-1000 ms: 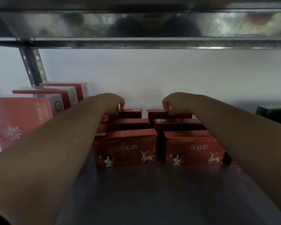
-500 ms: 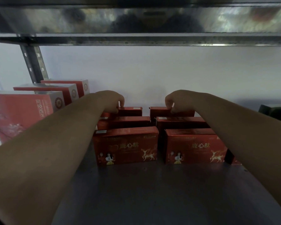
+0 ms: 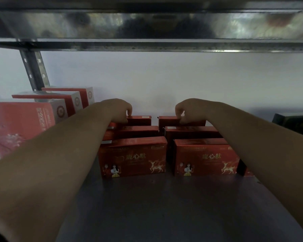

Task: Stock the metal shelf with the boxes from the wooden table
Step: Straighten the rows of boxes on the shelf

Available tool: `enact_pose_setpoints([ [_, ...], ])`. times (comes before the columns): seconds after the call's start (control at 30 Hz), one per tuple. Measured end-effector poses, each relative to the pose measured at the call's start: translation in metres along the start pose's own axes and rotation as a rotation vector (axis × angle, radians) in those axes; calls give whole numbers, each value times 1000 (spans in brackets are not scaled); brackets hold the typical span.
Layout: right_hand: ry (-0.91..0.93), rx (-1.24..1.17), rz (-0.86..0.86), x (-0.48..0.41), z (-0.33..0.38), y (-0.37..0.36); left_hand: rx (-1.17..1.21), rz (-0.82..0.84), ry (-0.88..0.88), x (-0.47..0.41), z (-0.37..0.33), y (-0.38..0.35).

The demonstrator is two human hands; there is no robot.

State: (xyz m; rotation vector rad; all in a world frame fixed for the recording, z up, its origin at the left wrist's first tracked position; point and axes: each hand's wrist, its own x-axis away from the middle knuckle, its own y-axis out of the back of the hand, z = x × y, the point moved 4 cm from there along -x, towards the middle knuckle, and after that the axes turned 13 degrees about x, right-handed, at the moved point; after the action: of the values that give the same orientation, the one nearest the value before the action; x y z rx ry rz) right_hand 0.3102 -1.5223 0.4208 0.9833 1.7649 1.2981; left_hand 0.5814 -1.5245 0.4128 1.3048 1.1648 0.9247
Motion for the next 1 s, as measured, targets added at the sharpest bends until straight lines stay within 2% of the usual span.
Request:
enact_pose_setpoints([
  [0.13, 31, -103, -27, 15, 3, 18, 116, -100, -71, 9, -18, 22],
  [0.17, 40, -115, -7, 21, 4, 23, 155, -81, -79, 13, -25, 27],
  [0.3, 50, -70, 177, 46, 5, 24, 196, 166, -52, 34, -47, 29],
  [0.37, 58, -14, 251, 52, 7, 18, 173, 212, -73, 42, -52, 27],
  [0.47, 73, 15, 208, 50, 9, 13, 130, 238, -107, 46, -56, 23],
  [0.7, 89, 40, 114, 42, 24, 9, 33, 177, -116, 41, -47, 11],
  [1.0, 58, 52, 73, 32, 22, 3, 2, 99, -101, 41, -30, 10],
])
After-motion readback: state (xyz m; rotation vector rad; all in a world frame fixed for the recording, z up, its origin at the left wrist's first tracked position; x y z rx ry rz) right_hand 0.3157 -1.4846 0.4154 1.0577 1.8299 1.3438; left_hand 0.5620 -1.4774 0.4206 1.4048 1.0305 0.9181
